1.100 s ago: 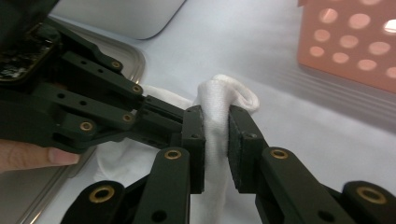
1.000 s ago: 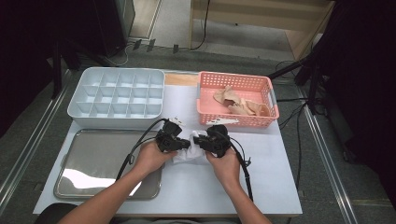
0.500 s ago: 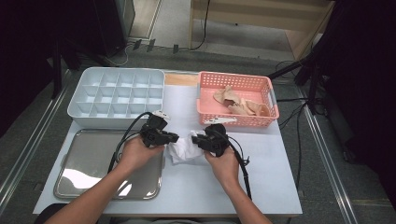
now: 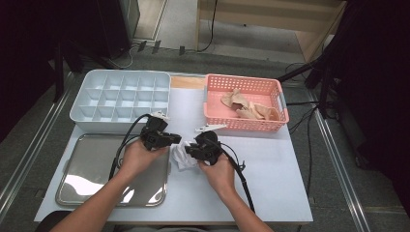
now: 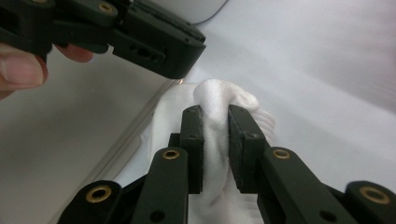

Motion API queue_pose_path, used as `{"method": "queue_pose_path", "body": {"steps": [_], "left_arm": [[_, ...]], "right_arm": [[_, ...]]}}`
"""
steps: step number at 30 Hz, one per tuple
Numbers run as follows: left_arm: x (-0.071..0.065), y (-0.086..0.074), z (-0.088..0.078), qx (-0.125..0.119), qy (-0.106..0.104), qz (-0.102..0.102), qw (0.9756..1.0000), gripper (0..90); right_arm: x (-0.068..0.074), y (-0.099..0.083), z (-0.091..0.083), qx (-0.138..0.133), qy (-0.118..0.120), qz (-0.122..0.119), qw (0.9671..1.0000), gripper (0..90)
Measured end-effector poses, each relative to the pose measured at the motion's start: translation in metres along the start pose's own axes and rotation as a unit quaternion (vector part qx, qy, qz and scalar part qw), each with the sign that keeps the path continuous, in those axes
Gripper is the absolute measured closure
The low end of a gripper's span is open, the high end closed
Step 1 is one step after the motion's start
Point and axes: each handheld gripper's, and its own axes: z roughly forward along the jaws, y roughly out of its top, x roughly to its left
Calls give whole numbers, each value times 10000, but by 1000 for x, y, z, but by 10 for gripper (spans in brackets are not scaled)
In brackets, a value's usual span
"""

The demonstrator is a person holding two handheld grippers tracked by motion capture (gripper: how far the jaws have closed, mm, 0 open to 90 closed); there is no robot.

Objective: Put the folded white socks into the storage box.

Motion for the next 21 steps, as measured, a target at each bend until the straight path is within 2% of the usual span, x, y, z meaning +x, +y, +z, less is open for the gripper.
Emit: {"method": "queue_pose_path", "body": {"steps": [7,8,9,10,11,13,18,21], "left_arm": [[1,0,0,-14,-7,16,10000,843],[0,0,1,-9,-34,7,10000,843],[0,0,1,-9,-34,7,10000,842],[-1,0,2,14,-33,15,10000,842],[-1,0,2,14,-33,15,10000,842],[-1,0,2,16,-24,21,10000,841],[2,0,1,-10,9,-9,10000,842],[3,1,-1,-40,6,-33,10000,842]], "right_arm": [[3,-4,8,-31,18,-102,9999,769],[1,-3,7,-25,88,-127,9999,724],[1,-3,7,-25,88,-127,9999,724],[1,-3,6,-10,170,-132,9998,668],[1,-3,6,-10,170,-132,9998,668],[5,-5,3,-21,188,-190,9996,607],[6,-7,-9,-136,354,-220,9990,592],[5,-10,-16,-62,470,-218,9986,603]]}}
